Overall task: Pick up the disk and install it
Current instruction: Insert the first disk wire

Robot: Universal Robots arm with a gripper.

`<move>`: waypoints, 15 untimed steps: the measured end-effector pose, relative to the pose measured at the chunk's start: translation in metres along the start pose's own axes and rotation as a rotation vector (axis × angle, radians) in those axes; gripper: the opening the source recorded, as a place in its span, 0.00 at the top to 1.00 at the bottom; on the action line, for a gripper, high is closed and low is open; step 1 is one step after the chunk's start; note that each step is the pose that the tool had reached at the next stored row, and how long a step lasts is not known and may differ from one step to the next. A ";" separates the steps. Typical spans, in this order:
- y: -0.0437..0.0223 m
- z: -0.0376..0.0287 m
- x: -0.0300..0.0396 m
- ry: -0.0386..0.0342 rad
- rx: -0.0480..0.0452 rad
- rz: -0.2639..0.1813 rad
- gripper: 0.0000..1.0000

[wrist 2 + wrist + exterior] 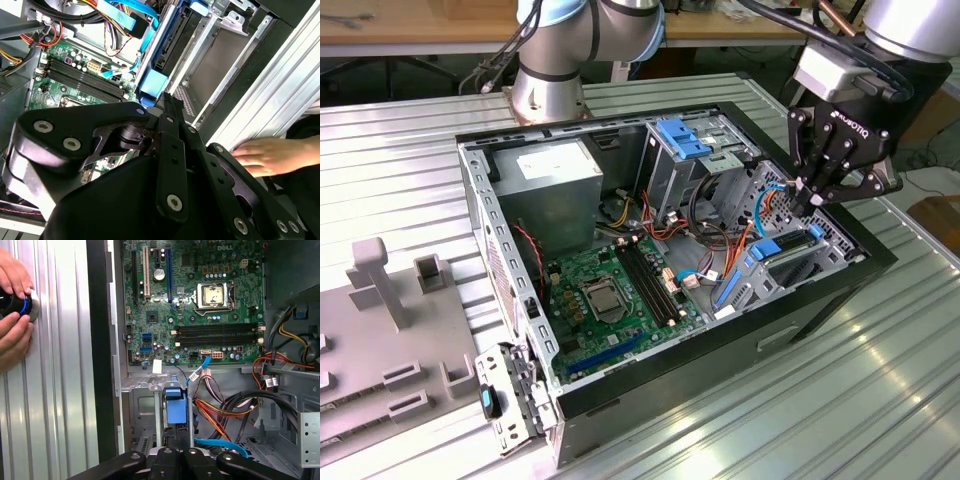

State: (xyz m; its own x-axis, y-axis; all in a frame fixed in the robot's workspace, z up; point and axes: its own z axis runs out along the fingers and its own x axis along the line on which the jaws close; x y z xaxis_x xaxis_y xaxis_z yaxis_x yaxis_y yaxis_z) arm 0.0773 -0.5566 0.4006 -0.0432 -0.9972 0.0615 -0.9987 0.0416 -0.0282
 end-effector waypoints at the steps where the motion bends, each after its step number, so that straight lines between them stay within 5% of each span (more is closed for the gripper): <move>1: -0.0052 0.0003 -0.0003 0.0001 0.0000 0.000 0.89; 6: -0.0230 0.0011 -0.0029 0.0001 0.0000 0.000 0.89; 10: -0.0433 0.0018 -0.0062 0.0006 0.0000 0.000 0.89; 15: -0.0563 0.0022 -0.0083 0.0007 0.0000 0.000 0.89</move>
State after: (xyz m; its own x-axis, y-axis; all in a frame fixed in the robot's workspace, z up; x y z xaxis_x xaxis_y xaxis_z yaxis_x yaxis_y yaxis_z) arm 0.1340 -0.5509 0.3995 -0.0435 -0.9971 0.0621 -0.9987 0.0418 -0.0283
